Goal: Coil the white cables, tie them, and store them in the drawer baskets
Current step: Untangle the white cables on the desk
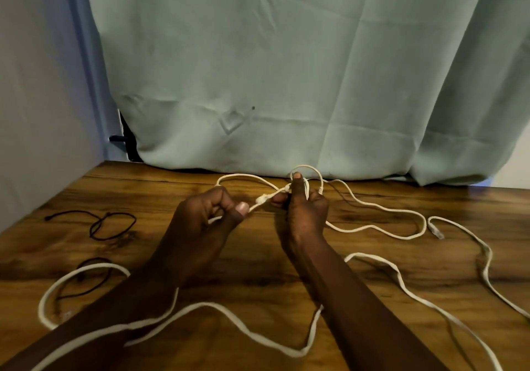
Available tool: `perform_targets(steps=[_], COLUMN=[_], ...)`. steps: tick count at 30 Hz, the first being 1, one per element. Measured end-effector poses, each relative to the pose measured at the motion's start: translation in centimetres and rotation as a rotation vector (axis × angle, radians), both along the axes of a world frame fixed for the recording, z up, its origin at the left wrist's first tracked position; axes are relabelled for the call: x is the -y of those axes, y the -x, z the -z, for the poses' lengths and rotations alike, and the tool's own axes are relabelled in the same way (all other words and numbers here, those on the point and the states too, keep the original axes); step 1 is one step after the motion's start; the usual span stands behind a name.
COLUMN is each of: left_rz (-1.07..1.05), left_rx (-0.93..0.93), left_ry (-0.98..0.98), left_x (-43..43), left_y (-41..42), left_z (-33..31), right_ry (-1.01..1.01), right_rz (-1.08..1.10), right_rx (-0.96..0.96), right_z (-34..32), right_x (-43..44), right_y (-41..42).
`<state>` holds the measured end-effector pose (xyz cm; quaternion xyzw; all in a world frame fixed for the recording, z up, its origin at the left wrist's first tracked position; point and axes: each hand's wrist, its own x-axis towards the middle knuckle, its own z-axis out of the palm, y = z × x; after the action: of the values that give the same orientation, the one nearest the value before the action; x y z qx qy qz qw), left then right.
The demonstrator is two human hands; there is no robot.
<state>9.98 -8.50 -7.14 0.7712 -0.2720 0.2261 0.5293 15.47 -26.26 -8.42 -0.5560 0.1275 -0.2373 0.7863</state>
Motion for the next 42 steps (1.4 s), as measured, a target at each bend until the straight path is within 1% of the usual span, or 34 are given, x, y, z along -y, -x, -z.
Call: perform_targets(steps=[3,4,5,6,8,10,12,16,19,21,24,26,27,28,29,31,32,33,35,36,37,38,39,42], left_rz=[-0.134,-0.179,-0.217,-0.245,-0.255,-0.231,-0.183,0.025,0.116,0.218,0.393,0.417,0.375,0.283,0.141,-0.194,-0.302,-0.342,-0.358,-0.372,-0.391,-0.408,-0.41,-0.342], left_rx=[0.124,0.156,0.15,0.101,-0.081,-0.2,-0.253,-0.359,-0.514,-0.627,-0.794,-0.833,-0.81,-0.727,-0.608,-0.307,-0.155,-0.032,0.128,0.163,0.157,0.107,0.028,-0.166], left_ry=[-0.126,-0.152,-0.14,-0.098,0.022,0.07,0.084,0.164,0.129,0.135,0.296,0.403,0.385,0.281,0.112,-0.258,-0.385,-0.448,-0.533,-0.571,-0.584,-0.565,-0.512,-0.304], left_x=[-0.2,-0.2,0.0,0.0,0.1,0.1,0.2,0.5,0.5,0.2,-0.6,-1.3,-1.6,-2.0,-2.3,-3.0,-3.3,-3.6,-3.9,-4.0,-4.1,-4.3,-4.6,-6.1], left_y=[-0.2,-0.2,-0.3,-0.4,-0.8,-0.9,-0.7,-0.1,0.2,0.3,0.1,-0.2,-0.3,-0.5,-0.6,-1.2,-1.6,-1.7,-2.0,-2.2,-2.4,-2.5,-2.7,-3.8], left_z=[0.1,0.2,0.4,0.6,1.2,1.5,1.4,0.5,0.3,0.0,-0.6,-1.0,-1.2,-1.2,-1.2,-0.7,-0.7,-0.7,-0.8,-0.8,-0.8,-0.7,-0.4,0.0], right_ry=[0.019,0.012,0.013,0.018,0.055,0.125,0.216,0.411,0.523,0.641,0.908,1.015,1.051,1.097,1.155,1.275,1.31,1.329,1.342,1.334,1.305,1.243,1.125,0.658], right_rz=[0.037,0.047,0.06,0.065,0.052,0.001,-0.047,-0.056,0.015,0.093,0.197,0.234,0.239,0.242,0.247,0.241,0.223,0.2,0.152,0.128,0.104,0.079,0.049,-0.018], right_rx=[-0.01,-0.001,0.01,0.029,0.066,0.102,0.099,0.047,-0.038,-0.019,0.051,0.101,0.133,0.164,0.193,0.231,0.236,0.239,0.238,0.239,0.24,0.237,0.226,0.198], right_z=[-0.2,-0.3,-0.3,-0.4,-0.3,-0.4,-0.6,-0.5,-0.2,0.0,0.2,0.0,-0.1,-0.2,-0.2,0.0,0.0,0.0,0.0,0.1,0.3,0.3,0.2,-0.5], right_x=[-0.1,-0.2,-0.3,-0.3,-0.4,-0.5,-0.9,-1.8,-2.2,-2.2,-1.6,-1.1,-0.9,-0.8,-0.8,-0.9,-0.9,-0.9,-1.0,-1.0,-1.1,-1.1,-1.2,-0.7], right_y=[0.3,0.4,0.4,0.5,0.6,0.8,1.2,1.3,1.2,1.2,1.3,1.4,1.5,1.7,1.7,1.9,1.9,1.9,1.8,1.8,1.7,1.6,1.6,1.5])
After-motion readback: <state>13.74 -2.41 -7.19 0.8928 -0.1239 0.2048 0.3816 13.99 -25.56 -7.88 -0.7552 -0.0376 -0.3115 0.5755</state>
